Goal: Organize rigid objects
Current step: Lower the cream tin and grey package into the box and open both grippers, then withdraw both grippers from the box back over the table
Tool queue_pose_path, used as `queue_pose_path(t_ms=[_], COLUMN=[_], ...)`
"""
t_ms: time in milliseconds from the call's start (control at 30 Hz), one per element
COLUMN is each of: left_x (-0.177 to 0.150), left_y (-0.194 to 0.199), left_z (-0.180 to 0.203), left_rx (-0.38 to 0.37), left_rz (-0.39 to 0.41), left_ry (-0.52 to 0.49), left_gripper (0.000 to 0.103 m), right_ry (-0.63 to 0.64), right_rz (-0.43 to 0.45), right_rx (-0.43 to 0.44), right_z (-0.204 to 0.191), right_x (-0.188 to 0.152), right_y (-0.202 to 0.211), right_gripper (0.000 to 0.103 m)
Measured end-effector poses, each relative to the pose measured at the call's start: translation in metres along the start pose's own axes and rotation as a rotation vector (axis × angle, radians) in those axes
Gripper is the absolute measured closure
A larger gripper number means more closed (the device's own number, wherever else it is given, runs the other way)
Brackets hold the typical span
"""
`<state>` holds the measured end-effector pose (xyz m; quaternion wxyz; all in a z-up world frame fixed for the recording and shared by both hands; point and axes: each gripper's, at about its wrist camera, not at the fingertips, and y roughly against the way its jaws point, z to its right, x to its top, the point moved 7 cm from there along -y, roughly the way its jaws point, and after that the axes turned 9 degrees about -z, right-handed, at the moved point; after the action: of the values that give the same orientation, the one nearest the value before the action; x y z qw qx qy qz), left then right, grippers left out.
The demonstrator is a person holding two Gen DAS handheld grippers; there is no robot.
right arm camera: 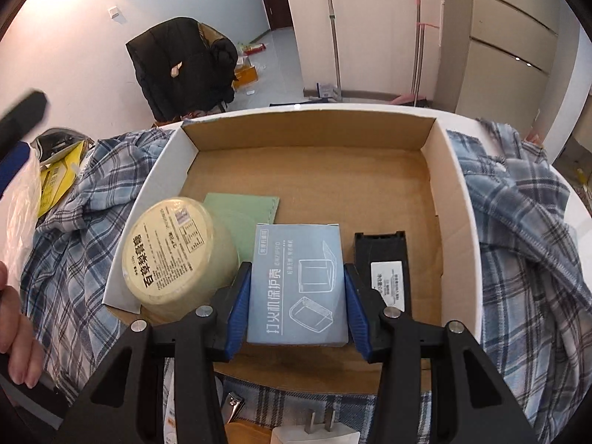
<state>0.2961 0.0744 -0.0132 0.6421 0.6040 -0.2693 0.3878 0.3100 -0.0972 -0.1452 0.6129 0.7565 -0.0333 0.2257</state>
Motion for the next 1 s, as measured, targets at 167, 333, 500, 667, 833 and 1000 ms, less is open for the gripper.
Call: queue_pose_path(t_ms=[167,333,500,667,833,1000], left_x=[0.002,0.002,0.009,0.008,-0.002,-0.017], left_y=[0.009,0.016,0.028,0.033,0.065,0.114], left_z=[0.005,0.017,0.028,0.046,0.054,0.057], left_rx=[-0.013,-0.019,-0.011,-0.018,-0.089,-0.055], left_rz=[0.005,0.009,0.033,0.035,0.091,0.167], left_ry=[0.007,-0.015,-0.029,-0.088,-0.134,-0.166], left_gripper=[0.000,0.000,0.000,0.000,0.000,0.000], right_ry=[0.013,0.025,0.010,0.013,0.010,0.020], right_rz=[0.001,0.025,0.065,0.081,0.115,0.185], right_rx=[-0.009,-0.021,-0.039,-0.058,-0.083,-0.076], right_z=[-0.001,-0.004,0.003,0.009,0.026,0.027], right_x=[-0.001,0.003,0.008,-0.005,-0.026,-0.046], right_y=[-0.001,0.004,0.025,0.041,0.065,0.101], right_gripper=[0.057,0.050,0.050,0.050,0.050,0.050])
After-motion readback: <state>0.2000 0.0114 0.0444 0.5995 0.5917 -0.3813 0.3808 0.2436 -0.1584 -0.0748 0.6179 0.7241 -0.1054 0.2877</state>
